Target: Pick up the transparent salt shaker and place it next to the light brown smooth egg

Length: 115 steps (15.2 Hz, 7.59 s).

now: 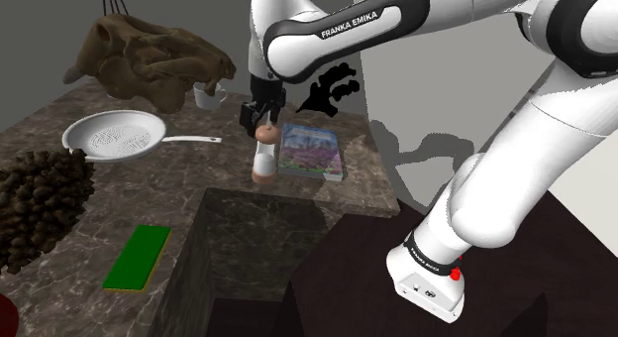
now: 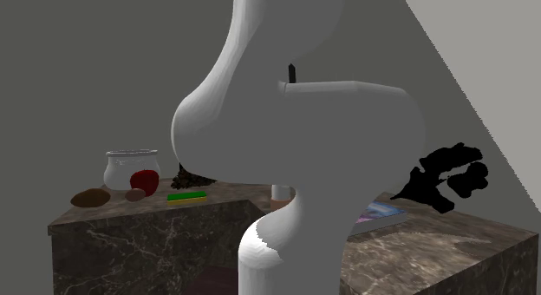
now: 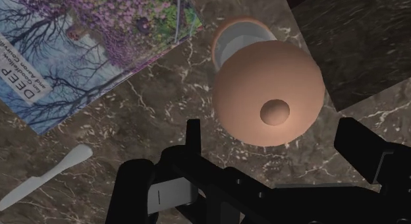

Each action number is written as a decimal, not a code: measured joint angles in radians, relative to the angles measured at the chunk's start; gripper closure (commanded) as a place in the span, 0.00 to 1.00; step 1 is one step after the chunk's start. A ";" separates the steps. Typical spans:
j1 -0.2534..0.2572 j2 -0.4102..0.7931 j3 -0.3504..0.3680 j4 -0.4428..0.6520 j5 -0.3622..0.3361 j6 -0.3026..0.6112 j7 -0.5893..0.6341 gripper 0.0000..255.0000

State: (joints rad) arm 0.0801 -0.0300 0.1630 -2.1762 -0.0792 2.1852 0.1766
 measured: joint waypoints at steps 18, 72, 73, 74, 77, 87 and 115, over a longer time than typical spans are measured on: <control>-0.001 0.016 -0.001 -0.016 -0.006 0.034 0.003 1.00; 0.023 -0.042 0.026 0.572 0.021 -0.615 0.002 1.00; 0.033 -0.050 0.037 0.555 0.023 -0.607 0.023 1.00; 0.041 -0.053 0.047 0.544 0.024 -0.600 0.042 1.00; 0.074 -0.057 0.086 0.515 0.025 -0.580 0.114 1.00; 0.181 0.008 0.214 0.493 0.007 -0.513 0.356 1.00; 0.507 0.459 0.365 0.752 -0.215 -0.420 0.852 1.00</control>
State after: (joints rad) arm 0.5868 0.4291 0.5283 -1.4238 -0.2939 1.7656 1.0288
